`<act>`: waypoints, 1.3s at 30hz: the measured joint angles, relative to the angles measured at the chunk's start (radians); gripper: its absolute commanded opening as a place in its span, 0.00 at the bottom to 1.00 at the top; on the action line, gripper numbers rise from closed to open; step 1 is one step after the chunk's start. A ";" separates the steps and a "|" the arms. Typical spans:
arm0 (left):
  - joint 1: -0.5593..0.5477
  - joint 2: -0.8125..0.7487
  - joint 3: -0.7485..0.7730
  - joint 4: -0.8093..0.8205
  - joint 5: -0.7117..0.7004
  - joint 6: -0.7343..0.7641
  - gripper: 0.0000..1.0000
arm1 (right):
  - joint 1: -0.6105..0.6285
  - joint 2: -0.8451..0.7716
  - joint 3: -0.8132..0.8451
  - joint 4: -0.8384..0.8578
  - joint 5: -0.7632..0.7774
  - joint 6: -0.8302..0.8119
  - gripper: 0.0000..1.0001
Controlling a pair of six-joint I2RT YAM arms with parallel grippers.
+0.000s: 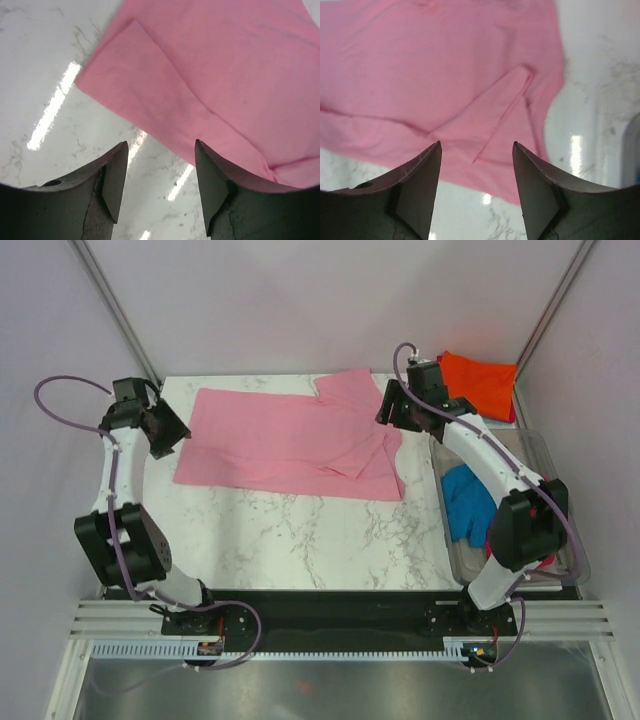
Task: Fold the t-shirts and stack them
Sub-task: Fold the tshirt
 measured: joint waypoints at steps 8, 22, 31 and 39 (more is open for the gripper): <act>-0.193 -0.436 -0.454 0.031 0.063 0.000 0.61 | 0.190 -0.087 -0.297 0.145 -0.106 0.117 0.59; -0.302 -0.799 -0.702 0.064 0.185 -0.005 0.61 | 0.189 0.114 -0.309 0.219 -0.086 0.190 0.59; -0.309 -0.763 -0.702 0.069 0.217 -0.005 0.60 | 0.189 0.190 -0.268 0.234 -0.063 0.195 0.58; -0.319 -0.763 -0.702 0.073 0.222 -0.005 0.60 | 0.189 0.241 -0.235 0.241 -0.055 0.194 0.42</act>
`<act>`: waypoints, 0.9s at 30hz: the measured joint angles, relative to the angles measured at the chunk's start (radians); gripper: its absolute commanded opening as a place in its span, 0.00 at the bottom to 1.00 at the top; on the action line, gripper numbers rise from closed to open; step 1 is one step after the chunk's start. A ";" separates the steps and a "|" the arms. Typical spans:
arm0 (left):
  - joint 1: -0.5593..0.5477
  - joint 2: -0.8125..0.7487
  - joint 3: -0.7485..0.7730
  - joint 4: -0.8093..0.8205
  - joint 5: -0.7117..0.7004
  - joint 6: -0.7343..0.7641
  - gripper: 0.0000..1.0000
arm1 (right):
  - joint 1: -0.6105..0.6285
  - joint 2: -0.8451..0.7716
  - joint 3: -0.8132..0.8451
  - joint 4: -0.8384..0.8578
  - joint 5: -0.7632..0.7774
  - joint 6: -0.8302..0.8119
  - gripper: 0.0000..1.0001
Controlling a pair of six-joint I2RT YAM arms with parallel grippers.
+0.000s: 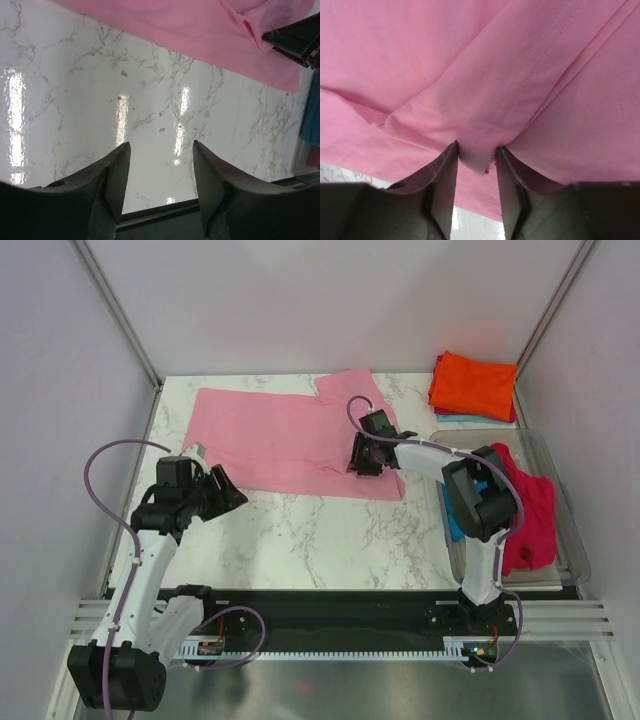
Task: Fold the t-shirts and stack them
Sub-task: Fold the tshirt
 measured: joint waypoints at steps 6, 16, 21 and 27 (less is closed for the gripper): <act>-0.001 0.000 0.000 0.006 0.000 0.000 0.60 | 0.000 0.002 0.007 -0.002 0.007 0.001 0.24; -0.001 0.000 0.000 0.008 0.001 0.000 0.60 | 0.000 0.049 0.221 -0.060 0.007 -0.003 0.24; -0.001 0.000 0.000 0.009 0.002 0.000 0.60 | 0.000 0.185 0.444 -0.099 -0.006 -0.026 0.62; -0.001 0.002 0.000 0.011 0.002 0.000 0.60 | -0.001 0.351 0.708 -0.220 0.026 -0.099 0.74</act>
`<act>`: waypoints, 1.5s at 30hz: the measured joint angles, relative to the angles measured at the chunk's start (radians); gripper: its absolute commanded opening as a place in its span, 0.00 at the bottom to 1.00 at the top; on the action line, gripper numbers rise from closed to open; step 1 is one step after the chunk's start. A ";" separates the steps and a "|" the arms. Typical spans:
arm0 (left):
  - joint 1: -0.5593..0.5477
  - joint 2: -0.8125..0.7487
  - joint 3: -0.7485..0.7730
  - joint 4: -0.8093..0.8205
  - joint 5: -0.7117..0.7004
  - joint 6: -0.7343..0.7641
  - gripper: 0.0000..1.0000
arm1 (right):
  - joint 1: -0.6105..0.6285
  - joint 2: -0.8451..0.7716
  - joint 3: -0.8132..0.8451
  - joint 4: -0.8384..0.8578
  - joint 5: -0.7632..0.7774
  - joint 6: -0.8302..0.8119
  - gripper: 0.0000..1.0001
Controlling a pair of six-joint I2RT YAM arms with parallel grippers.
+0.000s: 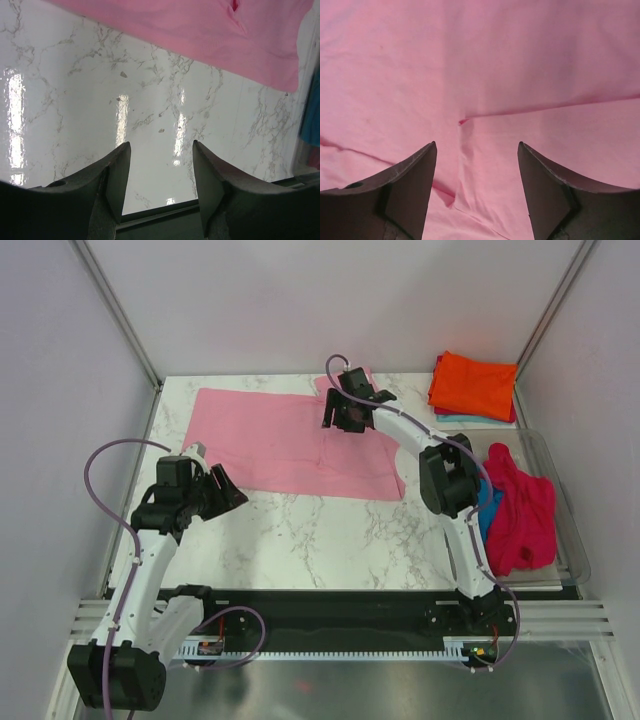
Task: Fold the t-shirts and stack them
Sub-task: Fold the tshirt
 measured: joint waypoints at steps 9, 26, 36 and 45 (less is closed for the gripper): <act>0.000 0.048 0.002 -0.001 -0.029 0.000 0.62 | -0.006 -0.516 -0.631 0.060 0.103 -0.013 0.76; 0.286 0.430 0.135 0.048 -0.165 -0.035 0.68 | -0.021 -0.840 -1.215 0.136 0.185 0.002 0.72; 0.370 0.628 0.283 0.114 -0.289 -0.069 0.67 | -0.068 -0.753 -1.207 0.272 0.118 -0.022 0.55; 0.415 0.819 0.307 0.196 -0.297 -0.091 0.67 | -0.186 -0.744 -1.251 0.412 -0.064 -0.026 0.48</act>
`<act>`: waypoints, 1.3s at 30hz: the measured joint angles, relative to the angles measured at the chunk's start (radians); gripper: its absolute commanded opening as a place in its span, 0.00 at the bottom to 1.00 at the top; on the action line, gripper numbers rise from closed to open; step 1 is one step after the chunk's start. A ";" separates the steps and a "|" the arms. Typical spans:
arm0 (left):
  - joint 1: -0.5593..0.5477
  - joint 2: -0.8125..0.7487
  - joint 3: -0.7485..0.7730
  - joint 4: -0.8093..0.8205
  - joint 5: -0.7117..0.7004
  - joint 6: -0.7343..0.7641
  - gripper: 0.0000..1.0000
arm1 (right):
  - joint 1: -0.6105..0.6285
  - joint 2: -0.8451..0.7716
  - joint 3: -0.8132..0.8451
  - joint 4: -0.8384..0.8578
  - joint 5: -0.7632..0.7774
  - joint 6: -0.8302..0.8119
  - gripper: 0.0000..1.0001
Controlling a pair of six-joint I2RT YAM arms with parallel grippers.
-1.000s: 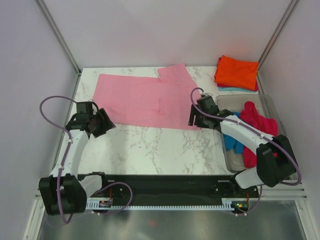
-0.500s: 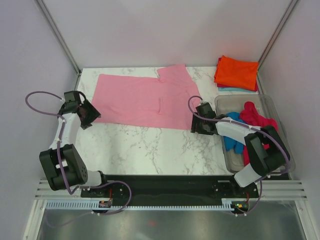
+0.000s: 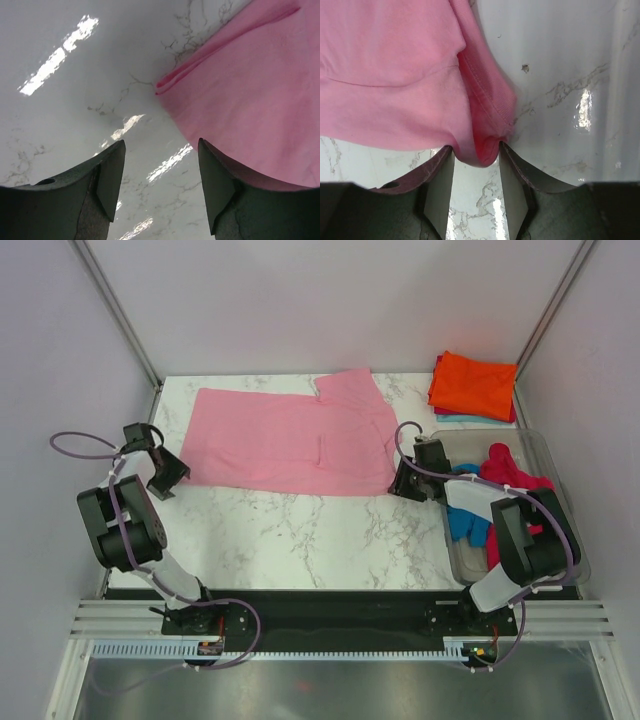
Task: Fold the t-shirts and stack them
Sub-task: Fold the tshirt
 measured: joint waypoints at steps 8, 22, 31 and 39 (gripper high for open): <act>0.000 0.108 0.059 0.098 0.006 0.001 0.61 | -0.016 0.002 -0.019 0.048 -0.063 -0.009 0.47; 0.019 0.166 0.087 0.140 0.043 0.000 0.02 | -0.032 0.017 -0.029 0.063 -0.093 -0.007 0.08; 0.024 0.112 0.037 0.115 0.059 -0.002 0.02 | -0.036 -0.005 -0.043 0.045 -0.082 0.008 0.00; 0.120 -0.113 -0.103 0.032 0.087 -0.003 0.02 | -0.038 -0.150 -0.091 -0.093 -0.028 0.023 0.00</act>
